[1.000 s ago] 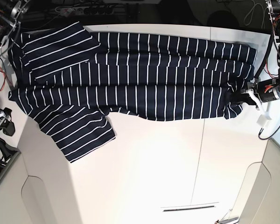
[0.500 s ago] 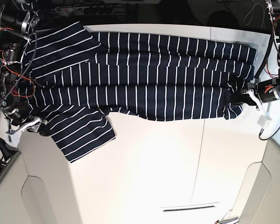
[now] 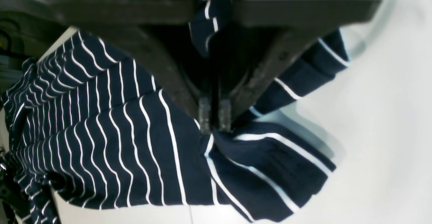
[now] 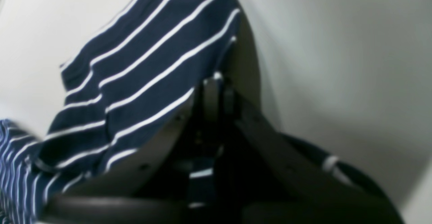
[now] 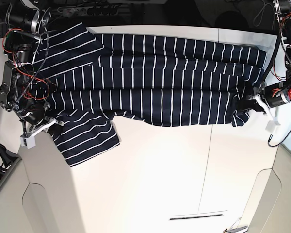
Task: Fold the T-shirt properly
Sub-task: 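Lift the hem with both grippers and fold it over toward the collar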
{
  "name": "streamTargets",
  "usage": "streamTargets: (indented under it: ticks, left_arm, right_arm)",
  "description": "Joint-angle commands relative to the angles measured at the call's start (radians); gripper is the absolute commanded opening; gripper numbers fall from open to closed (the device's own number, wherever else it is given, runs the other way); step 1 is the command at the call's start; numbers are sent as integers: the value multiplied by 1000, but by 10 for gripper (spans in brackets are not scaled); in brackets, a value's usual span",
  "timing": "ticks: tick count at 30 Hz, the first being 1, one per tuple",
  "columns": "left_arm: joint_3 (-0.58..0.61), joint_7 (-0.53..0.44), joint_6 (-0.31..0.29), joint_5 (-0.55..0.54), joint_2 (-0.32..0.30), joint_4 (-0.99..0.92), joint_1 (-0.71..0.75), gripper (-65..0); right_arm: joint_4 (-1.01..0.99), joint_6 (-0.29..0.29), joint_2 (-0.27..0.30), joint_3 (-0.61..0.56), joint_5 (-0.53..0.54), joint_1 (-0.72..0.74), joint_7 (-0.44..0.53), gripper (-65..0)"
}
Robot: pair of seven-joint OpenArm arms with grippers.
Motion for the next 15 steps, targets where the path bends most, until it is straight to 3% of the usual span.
streamTargets:
  ticks: [1,4,9,15]
  left_arm:
    - [-10,-16,-9,-21,-29,22,-17,-650]
    - [-10,-4,-9,-21,-31,51,-16,-650]
    - [-29,5,-9,-21,-37,177,18,-650]
    - [-201,27,-9,-8,-36,335,176,-650]
  right_arm:
    - [37,4,11,3,34,22,-38,-650]
    - [106,5,11,22,133,18,-164,-650]
    - [298,8,13,91,206,-42,-249,-650]
    - [520,26,16,166,364,-221,-314,-650]
